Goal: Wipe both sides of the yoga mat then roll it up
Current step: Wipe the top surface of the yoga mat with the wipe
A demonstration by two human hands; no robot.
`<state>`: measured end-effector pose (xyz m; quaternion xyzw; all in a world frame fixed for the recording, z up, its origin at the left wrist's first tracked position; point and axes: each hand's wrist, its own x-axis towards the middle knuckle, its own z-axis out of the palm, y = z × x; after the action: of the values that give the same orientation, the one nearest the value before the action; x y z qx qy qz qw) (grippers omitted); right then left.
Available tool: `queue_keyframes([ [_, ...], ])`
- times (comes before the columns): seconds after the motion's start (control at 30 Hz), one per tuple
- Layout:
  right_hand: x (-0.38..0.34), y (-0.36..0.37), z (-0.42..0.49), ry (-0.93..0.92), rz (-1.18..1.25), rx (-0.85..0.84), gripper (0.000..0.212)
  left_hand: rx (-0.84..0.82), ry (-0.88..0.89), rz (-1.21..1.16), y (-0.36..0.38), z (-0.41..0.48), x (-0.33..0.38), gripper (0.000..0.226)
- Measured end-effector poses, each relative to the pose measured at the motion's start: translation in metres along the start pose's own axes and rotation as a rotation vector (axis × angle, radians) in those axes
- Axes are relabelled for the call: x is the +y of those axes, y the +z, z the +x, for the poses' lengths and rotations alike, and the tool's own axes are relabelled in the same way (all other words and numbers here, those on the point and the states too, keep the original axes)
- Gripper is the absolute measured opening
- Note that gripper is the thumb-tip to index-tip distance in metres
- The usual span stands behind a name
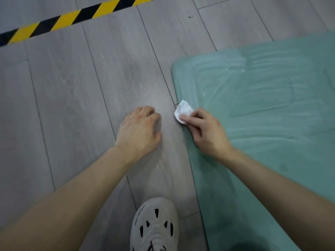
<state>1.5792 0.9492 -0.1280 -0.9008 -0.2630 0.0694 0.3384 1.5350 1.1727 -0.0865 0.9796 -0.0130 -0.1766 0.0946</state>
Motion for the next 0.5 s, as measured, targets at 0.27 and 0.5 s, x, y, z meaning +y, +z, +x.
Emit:
queue_keyframes([
  [0.27, 0.009, 0.003, 0.167, 0.127, -0.197, 0.038, 0.030, -0.118, -0.029, 0.052, -0.005, 0.000, 0.009, 0.081],
  [0.5, -0.012, 0.004, -0.066, 0.000, -0.002, -0.052, 0.035, -0.084, -0.043, 0.093, 0.008, 0.000, 0.012, 0.092],
])
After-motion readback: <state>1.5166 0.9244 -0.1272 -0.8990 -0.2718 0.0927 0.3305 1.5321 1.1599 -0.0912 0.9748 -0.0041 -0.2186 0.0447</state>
